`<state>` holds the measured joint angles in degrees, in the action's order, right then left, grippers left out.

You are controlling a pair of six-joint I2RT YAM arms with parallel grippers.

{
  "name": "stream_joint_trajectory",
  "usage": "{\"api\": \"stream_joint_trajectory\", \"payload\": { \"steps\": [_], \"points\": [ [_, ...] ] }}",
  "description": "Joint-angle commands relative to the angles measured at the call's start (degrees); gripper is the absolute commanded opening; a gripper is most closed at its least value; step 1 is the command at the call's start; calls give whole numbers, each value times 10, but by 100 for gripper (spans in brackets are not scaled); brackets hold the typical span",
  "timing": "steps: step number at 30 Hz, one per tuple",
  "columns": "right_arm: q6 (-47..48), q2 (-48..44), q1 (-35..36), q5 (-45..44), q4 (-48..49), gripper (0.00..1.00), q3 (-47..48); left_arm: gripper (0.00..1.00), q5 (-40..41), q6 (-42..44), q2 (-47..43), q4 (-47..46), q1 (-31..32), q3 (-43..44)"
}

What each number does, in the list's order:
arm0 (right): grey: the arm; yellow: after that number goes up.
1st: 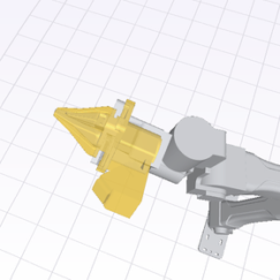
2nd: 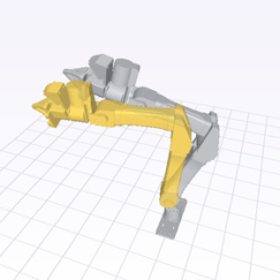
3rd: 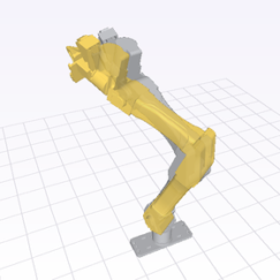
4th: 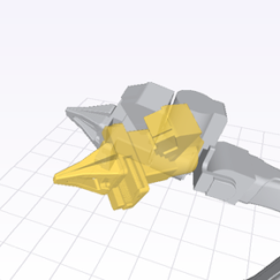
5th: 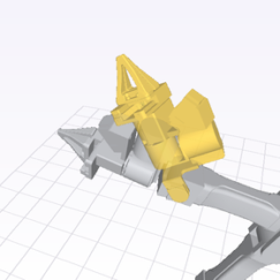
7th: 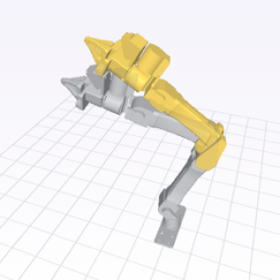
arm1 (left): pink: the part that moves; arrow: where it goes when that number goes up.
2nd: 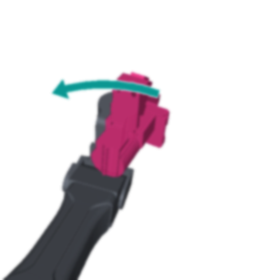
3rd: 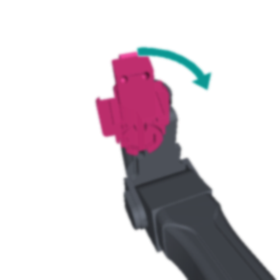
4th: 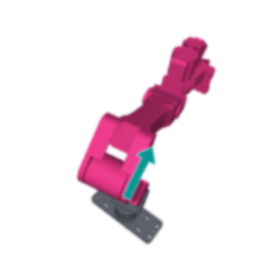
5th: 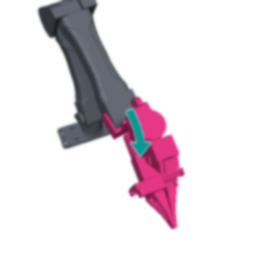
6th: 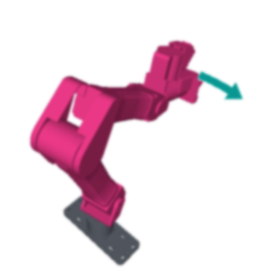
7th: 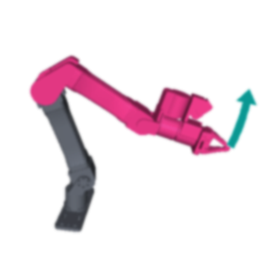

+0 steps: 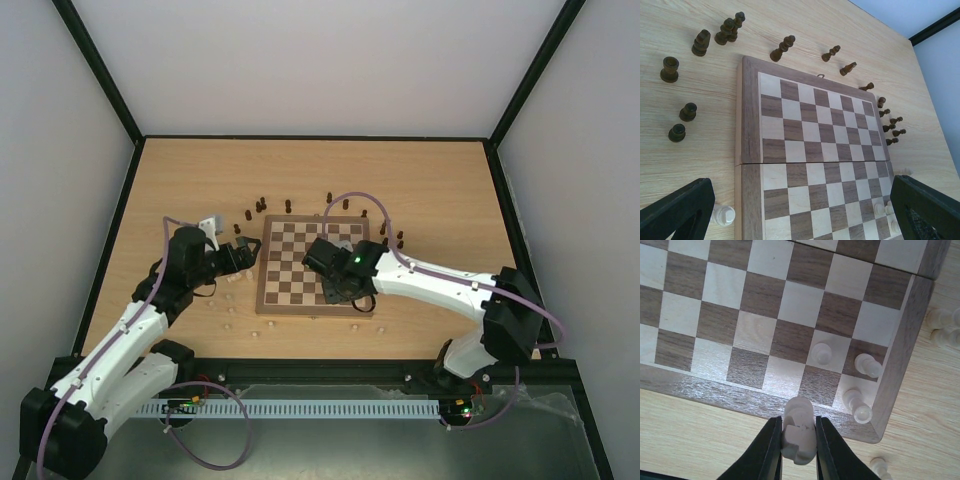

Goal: Set up the chess pieces on the board
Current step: Place the chess piece on the chessboard.

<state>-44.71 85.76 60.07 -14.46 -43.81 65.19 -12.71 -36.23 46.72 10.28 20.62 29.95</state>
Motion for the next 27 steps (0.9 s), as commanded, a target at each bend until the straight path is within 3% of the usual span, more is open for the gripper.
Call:
{"api": "stream_joint_trajectory", "payload": {
  "steps": [1,27],
  "points": [
    [-20,15,7,-10,-12,14,-9,99,7,-1,-7,15,3,16],
    [-23,68,6,-12,39,16,-56,100,7,1,-9,16,3,13]
  ]
}}
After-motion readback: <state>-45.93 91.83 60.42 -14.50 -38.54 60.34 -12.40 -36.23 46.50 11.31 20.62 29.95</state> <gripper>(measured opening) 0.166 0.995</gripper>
